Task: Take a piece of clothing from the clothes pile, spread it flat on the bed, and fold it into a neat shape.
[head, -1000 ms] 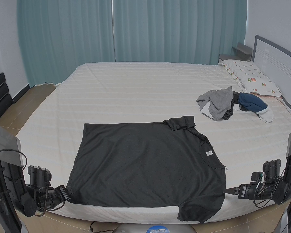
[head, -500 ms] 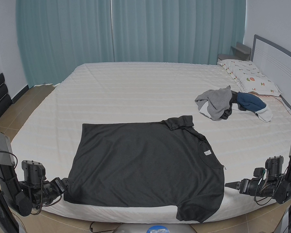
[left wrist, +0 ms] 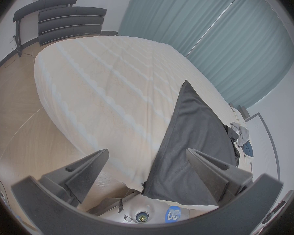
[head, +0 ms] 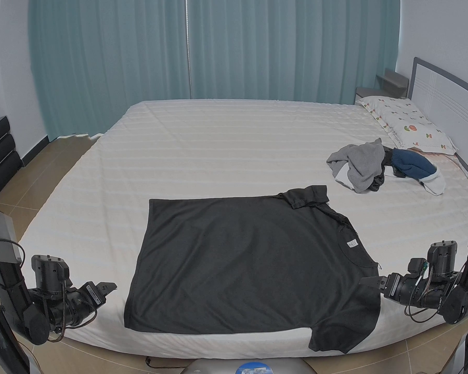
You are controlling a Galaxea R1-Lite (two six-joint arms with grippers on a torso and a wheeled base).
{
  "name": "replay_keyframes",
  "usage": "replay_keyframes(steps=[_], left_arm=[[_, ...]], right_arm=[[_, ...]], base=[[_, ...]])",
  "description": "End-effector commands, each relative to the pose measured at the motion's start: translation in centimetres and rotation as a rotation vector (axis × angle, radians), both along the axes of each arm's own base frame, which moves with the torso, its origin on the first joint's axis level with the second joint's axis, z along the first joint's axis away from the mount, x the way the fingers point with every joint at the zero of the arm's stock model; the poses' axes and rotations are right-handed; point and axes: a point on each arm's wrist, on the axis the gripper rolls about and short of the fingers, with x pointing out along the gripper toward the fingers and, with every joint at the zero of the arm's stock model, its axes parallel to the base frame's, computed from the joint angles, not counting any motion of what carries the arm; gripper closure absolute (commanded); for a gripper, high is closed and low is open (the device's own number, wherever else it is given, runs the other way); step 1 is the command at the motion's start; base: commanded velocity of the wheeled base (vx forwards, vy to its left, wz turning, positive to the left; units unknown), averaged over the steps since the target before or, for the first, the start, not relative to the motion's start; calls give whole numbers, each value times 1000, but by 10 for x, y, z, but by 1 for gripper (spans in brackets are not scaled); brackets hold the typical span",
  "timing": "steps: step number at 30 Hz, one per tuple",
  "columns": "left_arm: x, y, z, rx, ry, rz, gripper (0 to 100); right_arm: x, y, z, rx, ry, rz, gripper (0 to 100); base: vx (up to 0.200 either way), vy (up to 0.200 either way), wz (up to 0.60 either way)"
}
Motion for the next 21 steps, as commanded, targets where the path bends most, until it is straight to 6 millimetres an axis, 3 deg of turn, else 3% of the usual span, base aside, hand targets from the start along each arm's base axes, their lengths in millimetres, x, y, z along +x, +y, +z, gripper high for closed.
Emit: replay_keyframes(steps=[1, 11, 15, 21], left_arm=[[4, -1, 0, -35, -8, 21, 0], [5, 0, -1, -64, -2, 1, 0], [5, -1, -1, -74, -3, -2, 0], [9, -1, -3, -127, 3, -8, 0]], right_arm=[[3, 3, 4, 26, -17, -6, 0], [18, 17, 10, 117, -32, -19, 0], [27, 24, 14, 149, -46, -14, 0], [68, 33, 8, 179, -46, -15, 0]], base=[[0, 0, 0], [180, 0, 0], [0, 0, 0], [0, 0, 0]])
